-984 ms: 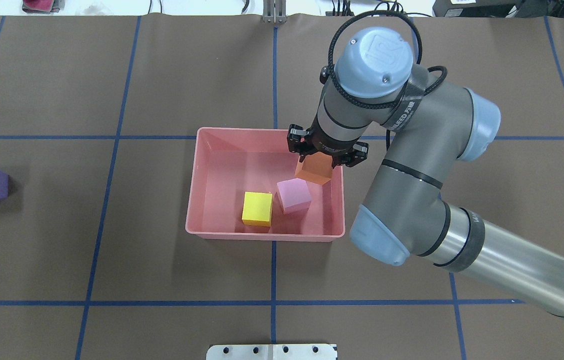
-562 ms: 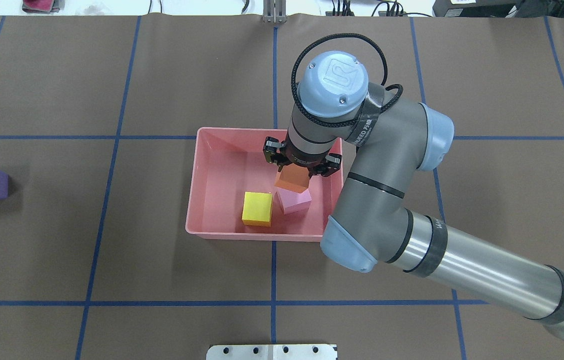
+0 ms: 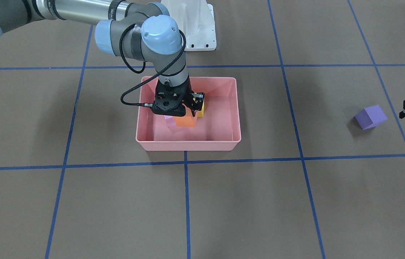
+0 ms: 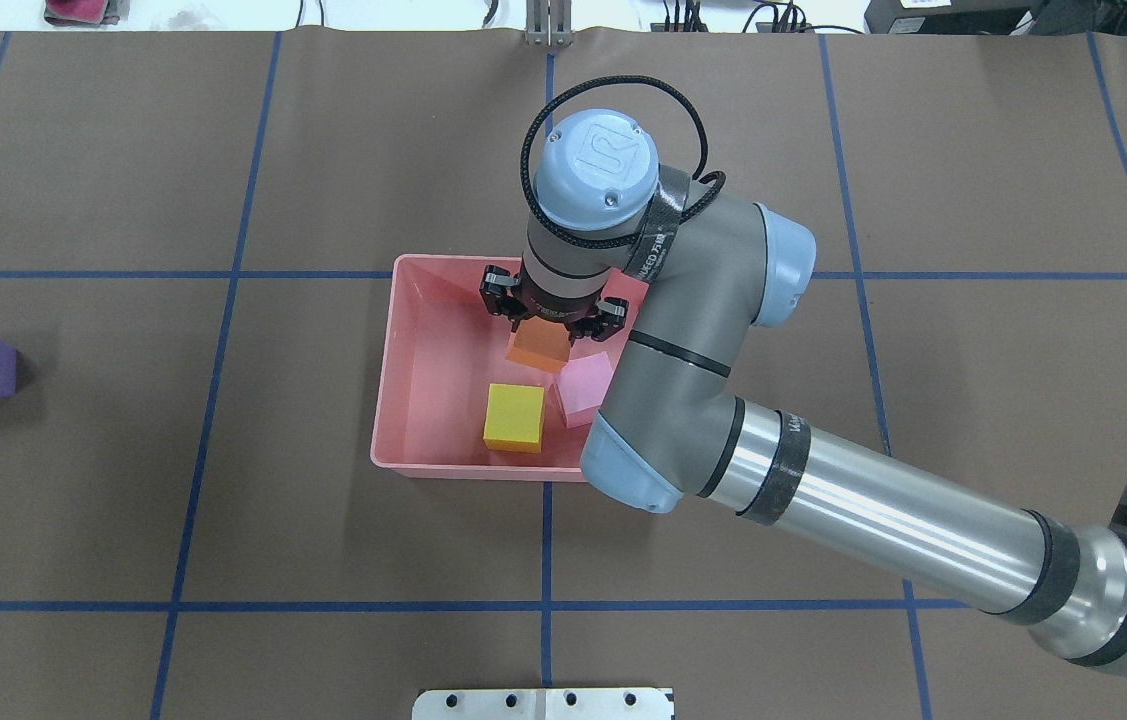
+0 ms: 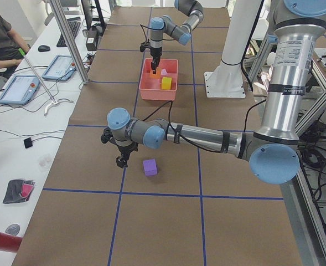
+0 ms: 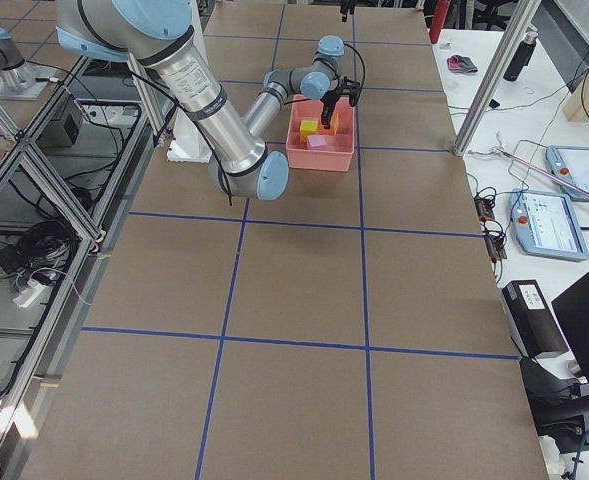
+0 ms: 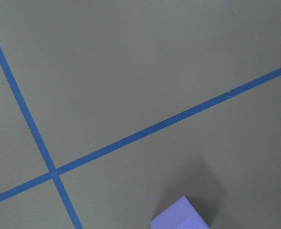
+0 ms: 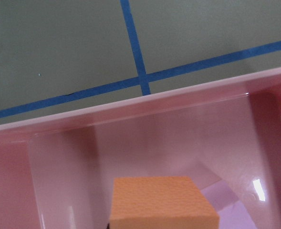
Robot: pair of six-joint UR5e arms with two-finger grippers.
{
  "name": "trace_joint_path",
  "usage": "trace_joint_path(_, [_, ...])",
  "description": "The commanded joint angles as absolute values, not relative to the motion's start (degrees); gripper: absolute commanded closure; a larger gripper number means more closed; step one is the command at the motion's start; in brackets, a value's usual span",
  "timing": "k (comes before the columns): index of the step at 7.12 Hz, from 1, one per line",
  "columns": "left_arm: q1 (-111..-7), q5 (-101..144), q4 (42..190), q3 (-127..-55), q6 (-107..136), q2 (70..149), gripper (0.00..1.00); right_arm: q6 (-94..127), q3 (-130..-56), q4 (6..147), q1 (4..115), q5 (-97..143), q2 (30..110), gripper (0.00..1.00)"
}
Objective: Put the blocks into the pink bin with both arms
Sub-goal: 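Lower the orange cube into the bin with the right gripper and release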
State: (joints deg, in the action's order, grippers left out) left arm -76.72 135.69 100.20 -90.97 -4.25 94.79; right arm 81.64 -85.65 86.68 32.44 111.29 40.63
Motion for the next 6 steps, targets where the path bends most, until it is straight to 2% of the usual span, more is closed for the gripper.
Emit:
trace_joint_path(1, [-76.0, 135.9, 103.9, -90.4, 2.9, 91.2, 0.01, 81.6, -84.1, 85.9, 32.4, 110.5, 39.8, 0.30])
trace_joint_path(2, [-73.5, 137.6, 104.1, -90.1, 11.6, 91.2, 0.01, 81.6, -84.1, 85.9, 32.4, 110.5, 39.7, 0.02])
trace_joint_path(6, [-68.9, 139.1, 104.1, -89.6, 35.4, 91.3, 0.01, 81.2, -87.4, 86.1, 34.4, 111.3, 40.4, 0.01])
